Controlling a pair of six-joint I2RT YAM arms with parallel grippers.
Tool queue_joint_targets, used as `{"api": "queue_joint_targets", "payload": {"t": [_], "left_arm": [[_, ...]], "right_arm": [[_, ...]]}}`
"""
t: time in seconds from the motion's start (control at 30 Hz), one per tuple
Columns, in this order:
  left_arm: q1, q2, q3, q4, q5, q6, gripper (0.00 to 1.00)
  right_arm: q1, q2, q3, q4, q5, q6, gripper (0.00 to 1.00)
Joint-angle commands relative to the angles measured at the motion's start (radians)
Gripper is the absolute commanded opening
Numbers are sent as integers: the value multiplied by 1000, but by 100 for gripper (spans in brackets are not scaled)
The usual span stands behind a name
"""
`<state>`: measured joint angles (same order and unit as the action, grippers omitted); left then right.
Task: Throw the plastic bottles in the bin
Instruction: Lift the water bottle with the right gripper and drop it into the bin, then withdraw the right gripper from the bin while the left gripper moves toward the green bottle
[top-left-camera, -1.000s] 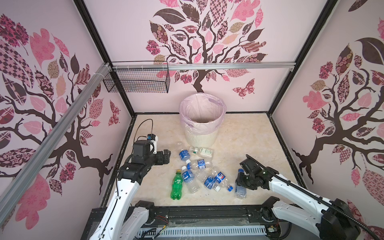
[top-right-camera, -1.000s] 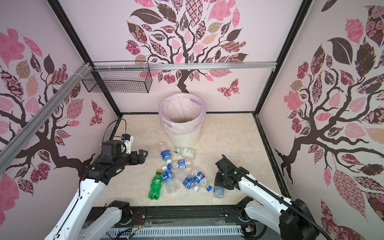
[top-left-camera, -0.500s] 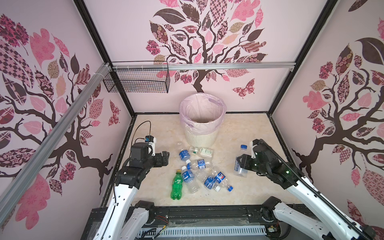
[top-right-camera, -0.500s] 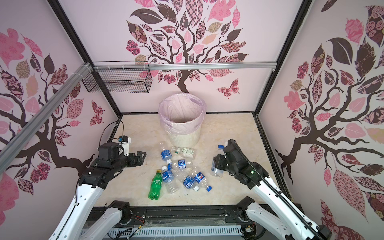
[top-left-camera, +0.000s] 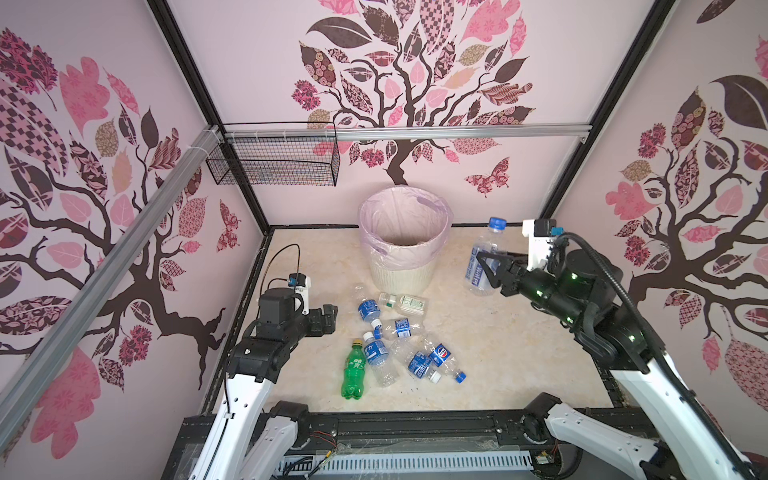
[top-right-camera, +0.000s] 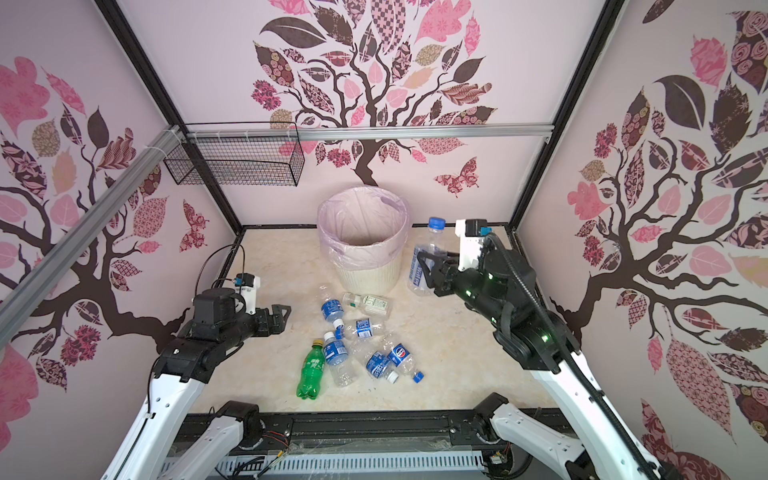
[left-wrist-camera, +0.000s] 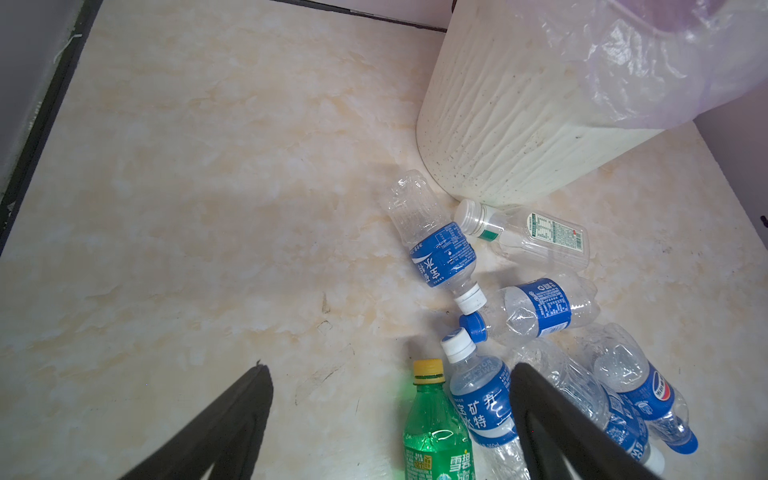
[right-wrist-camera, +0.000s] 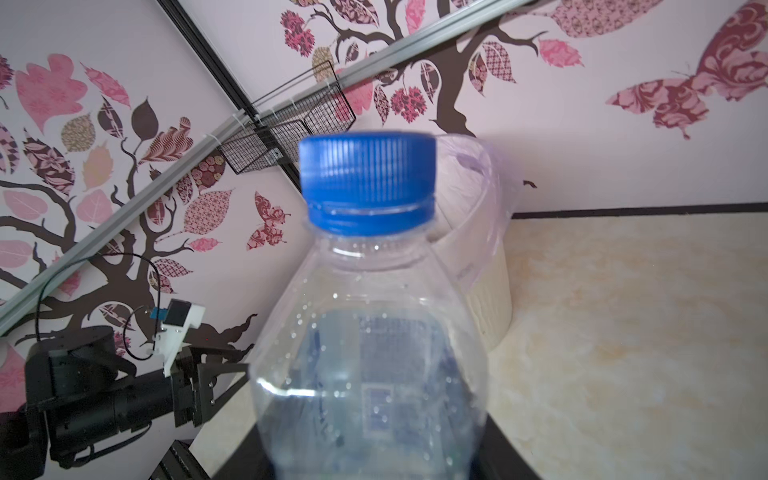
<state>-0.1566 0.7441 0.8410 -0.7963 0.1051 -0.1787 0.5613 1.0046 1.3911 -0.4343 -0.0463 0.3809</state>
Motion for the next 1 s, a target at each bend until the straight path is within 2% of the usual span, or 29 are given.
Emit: {"api": "queue_joint_targets", "payload": {"t": [0.0, 0.03, 0.07, 0.1, 0.17, 0.27, 0.33, 0.43, 0.6, 0.97], "left_arm": [[2, -9, 23, -20, -25, 19, 93], [3, -11, 27, -22, -25, 17, 93], [2, -12, 32, -24, -25, 16, 93], [2, -14, 35, -27, -24, 14, 93], [2, -20, 47, -38, -22, 13, 93], [2, -42, 62, -41, -18, 9, 93], [2, -46, 72, -45, -19, 5, 93], [2, -39, 80, -43, -6, -4, 93], [2, -25, 85, -38, 19, -22, 93], [2, 7, 101, -48, 71, -56, 92]], "right_arm": [[0, 213, 150, 179, -56, -58, 47], [0, 304, 226, 187, -67, -62, 48], [0, 403, 328, 162, -64, -67, 54], [0, 488, 441, 102, -57, -75, 65], [0, 734, 753, -111, -41, -109, 80], [0, 948, 1110, -388, -13, -131, 83], [0, 985, 1185, -466, -15, -142, 86], [0, 908, 1063, -431, -5, -153, 87], [-4, 620, 637, -177, 6, -157, 95], [-59, 268, 231, -151, 4, -127, 97]]}}
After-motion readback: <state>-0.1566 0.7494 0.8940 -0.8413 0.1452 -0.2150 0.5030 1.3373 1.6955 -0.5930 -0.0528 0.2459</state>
